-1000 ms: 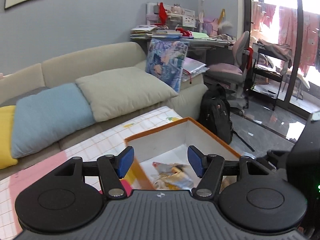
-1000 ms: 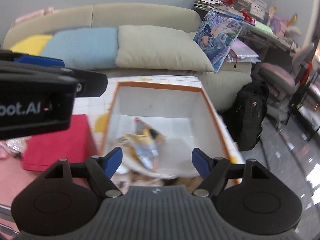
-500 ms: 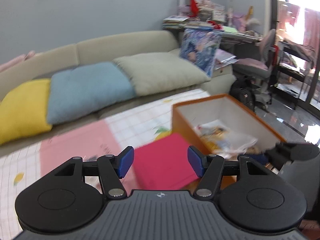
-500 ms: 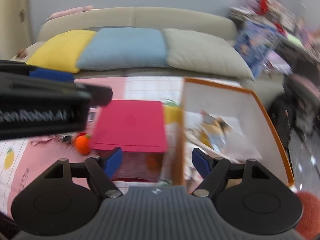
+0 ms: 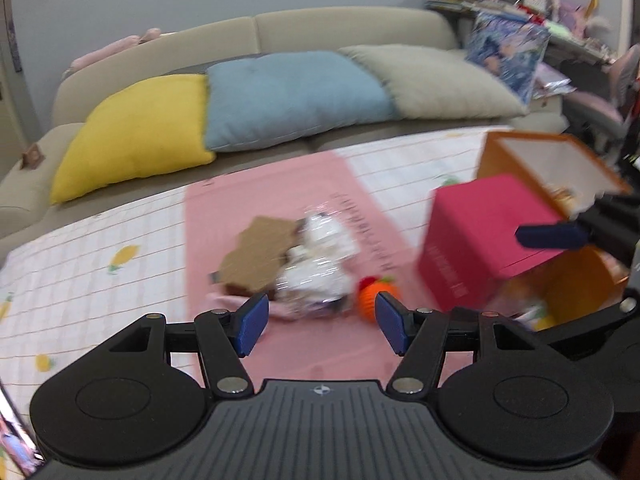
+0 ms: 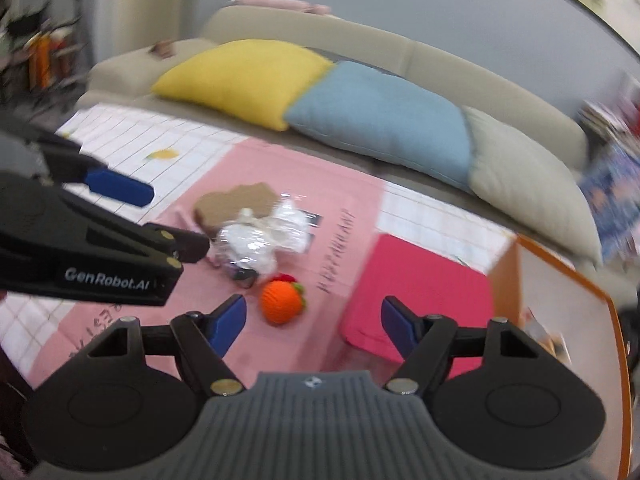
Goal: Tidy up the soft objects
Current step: 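Move both tools back over the pink cloth and orange crocheted ball, then grasp the pink cloth with the left tool while the right tool grasps the orange crocheted ball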
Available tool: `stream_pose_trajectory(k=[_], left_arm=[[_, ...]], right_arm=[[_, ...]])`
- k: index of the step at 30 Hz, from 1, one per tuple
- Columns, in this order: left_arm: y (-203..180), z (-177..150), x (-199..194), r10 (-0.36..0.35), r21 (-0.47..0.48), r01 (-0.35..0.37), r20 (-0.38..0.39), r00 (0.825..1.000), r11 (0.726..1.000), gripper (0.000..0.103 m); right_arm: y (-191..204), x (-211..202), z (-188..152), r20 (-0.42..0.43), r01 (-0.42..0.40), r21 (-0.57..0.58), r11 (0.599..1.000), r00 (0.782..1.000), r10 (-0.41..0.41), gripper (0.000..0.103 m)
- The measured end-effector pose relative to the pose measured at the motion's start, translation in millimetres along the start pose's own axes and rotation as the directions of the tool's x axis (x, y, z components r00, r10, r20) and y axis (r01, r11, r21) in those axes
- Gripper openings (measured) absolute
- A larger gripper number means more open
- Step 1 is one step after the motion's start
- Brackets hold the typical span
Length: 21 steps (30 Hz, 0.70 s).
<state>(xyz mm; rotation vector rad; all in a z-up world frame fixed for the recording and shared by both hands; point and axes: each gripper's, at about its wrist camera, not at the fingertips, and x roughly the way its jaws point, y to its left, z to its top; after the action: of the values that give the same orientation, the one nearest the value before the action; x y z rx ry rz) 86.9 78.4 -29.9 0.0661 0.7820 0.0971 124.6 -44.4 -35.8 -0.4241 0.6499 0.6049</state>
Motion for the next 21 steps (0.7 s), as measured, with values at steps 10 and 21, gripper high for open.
stream_pose_trajectory(k=[10,21], left_arm=[[56.9,-23.1,55.1,0.079,-0.031,-0.082,-0.063,0.995,0.996,0.076],[68.8,-44.3,109.5,0.085,0.042,-0.081,-0.095,0.992,0.996,0.083]], right_arm=[[29.9,77.0,11.9,-0.129,-0.034,-0.153,0.988,0.992,0.014,0.055],[42.2,131.5,9.0,-0.209,-0.017,-0.24,0.971,0.977,-0.035,0.055]])
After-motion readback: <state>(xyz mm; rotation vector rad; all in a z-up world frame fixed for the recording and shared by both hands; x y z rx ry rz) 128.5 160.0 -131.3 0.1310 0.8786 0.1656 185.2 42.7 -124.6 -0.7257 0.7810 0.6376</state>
